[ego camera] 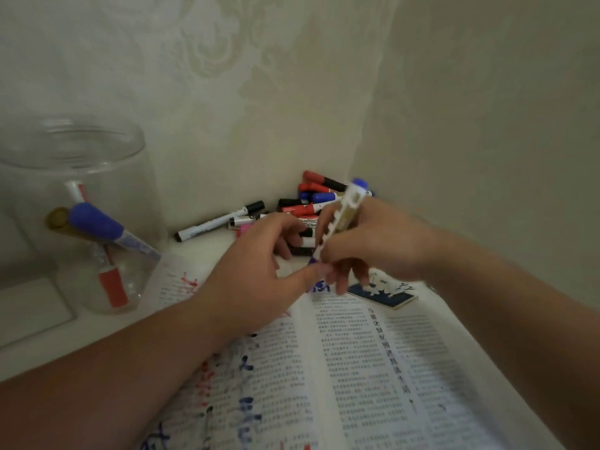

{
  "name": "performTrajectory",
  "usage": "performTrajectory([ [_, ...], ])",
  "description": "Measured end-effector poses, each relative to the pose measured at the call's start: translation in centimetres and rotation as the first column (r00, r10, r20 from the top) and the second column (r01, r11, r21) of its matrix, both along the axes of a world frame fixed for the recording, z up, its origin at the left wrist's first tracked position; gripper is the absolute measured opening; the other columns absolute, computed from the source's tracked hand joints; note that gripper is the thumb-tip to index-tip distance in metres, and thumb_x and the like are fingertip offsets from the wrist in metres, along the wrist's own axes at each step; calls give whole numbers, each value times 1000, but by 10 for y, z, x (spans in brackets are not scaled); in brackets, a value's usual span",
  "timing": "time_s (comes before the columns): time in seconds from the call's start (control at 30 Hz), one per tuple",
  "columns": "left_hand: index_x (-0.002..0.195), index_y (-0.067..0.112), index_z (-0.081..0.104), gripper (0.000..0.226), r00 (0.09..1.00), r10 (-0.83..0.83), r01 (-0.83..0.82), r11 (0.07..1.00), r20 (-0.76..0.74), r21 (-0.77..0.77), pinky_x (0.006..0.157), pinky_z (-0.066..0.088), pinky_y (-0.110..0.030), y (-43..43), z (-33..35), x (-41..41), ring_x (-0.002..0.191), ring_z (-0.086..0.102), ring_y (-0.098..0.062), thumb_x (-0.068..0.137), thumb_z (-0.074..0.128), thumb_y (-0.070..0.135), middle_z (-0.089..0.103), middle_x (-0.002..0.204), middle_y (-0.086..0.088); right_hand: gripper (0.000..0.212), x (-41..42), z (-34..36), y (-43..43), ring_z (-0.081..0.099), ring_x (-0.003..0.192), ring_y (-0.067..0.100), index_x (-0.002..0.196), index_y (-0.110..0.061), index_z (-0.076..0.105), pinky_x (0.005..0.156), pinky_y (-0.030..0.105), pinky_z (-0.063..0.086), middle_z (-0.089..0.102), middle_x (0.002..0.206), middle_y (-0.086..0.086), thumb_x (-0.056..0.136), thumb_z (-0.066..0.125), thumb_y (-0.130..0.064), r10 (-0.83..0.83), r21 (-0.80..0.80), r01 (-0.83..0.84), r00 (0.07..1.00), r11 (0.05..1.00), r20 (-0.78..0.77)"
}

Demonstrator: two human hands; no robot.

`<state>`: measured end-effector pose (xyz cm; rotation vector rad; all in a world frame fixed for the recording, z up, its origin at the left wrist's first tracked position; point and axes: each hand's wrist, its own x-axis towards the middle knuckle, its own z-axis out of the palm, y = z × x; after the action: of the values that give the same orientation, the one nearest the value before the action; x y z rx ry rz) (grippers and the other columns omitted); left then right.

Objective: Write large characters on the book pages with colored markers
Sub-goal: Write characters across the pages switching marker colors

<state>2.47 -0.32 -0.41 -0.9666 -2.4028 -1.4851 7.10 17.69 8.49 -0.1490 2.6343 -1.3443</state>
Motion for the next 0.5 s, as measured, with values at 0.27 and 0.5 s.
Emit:
performTrajectory([
  [0.27,121,33,56,27,968,-106,43,963,-229,-266,77,44,-16,6,6,10,92,55,0,102,43,47,62,104,17,18,32,-62,14,56,55,20,85,-22,78,49,30,44,71,70,7,79,75,-39,-262,-409,152,938,900,-228],
  [0.5,123,37,47,31,977,-181,135,936,-116,-324,74,42,-12,9,4,12,92,56,0,99,33,49,58,94,20,22,26,-66,16,59,56,23,97,-12,72,47,31,47,69,71,8,81,72,-29,-258,-483,108,932,869,-256],
])
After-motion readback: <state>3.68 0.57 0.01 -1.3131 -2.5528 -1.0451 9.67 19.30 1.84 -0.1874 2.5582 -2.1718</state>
